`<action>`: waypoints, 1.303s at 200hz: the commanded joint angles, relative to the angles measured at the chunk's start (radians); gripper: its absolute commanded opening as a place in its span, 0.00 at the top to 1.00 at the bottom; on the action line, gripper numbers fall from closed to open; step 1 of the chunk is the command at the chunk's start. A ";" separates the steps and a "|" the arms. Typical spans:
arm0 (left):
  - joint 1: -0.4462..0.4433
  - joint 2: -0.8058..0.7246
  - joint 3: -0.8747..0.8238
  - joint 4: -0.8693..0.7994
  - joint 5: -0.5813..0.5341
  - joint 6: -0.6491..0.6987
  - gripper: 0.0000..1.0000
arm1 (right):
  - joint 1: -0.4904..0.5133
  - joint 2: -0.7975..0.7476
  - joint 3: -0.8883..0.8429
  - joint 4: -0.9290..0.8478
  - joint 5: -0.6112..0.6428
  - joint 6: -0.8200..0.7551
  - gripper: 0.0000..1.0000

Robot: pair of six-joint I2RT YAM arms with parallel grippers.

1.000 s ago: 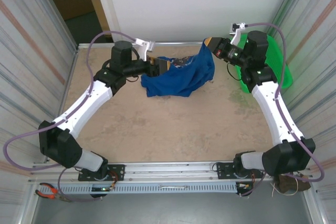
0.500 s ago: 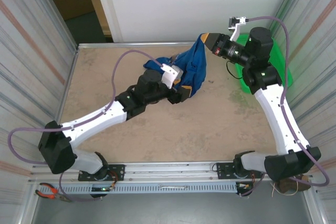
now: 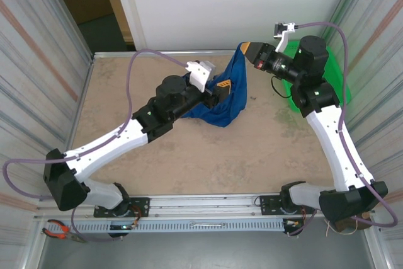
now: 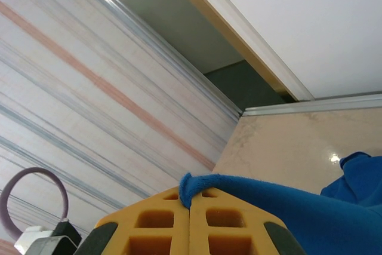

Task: Fold the inside-out t-shirt

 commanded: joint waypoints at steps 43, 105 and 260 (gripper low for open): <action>-0.001 0.080 0.114 0.011 0.012 0.041 0.36 | 0.010 -0.026 -0.014 0.034 0.006 -0.021 1.00; 0.007 0.134 0.186 -0.029 0.020 0.064 1.00 | 0.009 -0.030 -0.019 0.020 0.018 -0.033 1.00; 0.377 -0.021 0.086 0.108 0.539 -0.412 0.31 | -0.063 0.057 0.222 -0.032 -0.018 -0.015 1.00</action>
